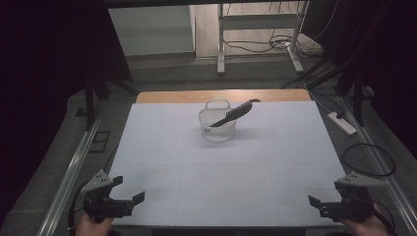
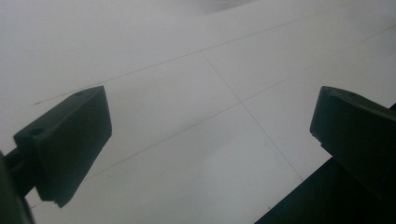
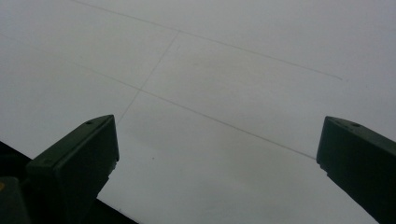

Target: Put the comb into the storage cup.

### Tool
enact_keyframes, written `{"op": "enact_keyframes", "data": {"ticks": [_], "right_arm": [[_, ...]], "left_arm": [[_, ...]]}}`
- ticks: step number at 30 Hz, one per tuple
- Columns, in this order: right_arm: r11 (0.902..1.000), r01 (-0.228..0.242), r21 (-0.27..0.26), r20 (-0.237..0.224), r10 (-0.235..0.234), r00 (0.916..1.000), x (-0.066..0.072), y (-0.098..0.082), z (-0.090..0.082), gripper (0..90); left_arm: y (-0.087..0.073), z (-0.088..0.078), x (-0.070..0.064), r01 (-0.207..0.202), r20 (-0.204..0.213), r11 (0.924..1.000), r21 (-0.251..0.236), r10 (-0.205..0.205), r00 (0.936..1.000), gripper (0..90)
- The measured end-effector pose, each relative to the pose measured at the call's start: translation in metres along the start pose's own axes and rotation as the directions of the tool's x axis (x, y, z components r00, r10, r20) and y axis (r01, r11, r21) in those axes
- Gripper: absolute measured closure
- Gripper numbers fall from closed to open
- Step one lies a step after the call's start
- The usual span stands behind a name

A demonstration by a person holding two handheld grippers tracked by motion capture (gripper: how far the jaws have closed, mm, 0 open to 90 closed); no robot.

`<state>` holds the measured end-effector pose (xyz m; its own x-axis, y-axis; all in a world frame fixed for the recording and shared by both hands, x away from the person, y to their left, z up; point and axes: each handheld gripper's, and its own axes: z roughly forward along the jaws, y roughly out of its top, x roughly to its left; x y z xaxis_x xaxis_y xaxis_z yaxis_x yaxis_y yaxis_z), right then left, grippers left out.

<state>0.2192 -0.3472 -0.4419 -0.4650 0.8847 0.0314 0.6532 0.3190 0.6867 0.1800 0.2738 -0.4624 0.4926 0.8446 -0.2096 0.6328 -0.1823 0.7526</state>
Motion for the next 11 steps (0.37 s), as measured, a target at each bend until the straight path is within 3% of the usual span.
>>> {"op": "enact_keyframes", "data": {"ticks": [11], "right_arm": [[0.9974,0.009,0.072,0.021,-0.011,0.9997,0.0031,-0.0001,0.0040,0.0]], "left_arm": [[0.0008,0.0011,-0.0002,-0.001,-0.004,1.0000,0.008,0.001,1.0000,0.0]]}}
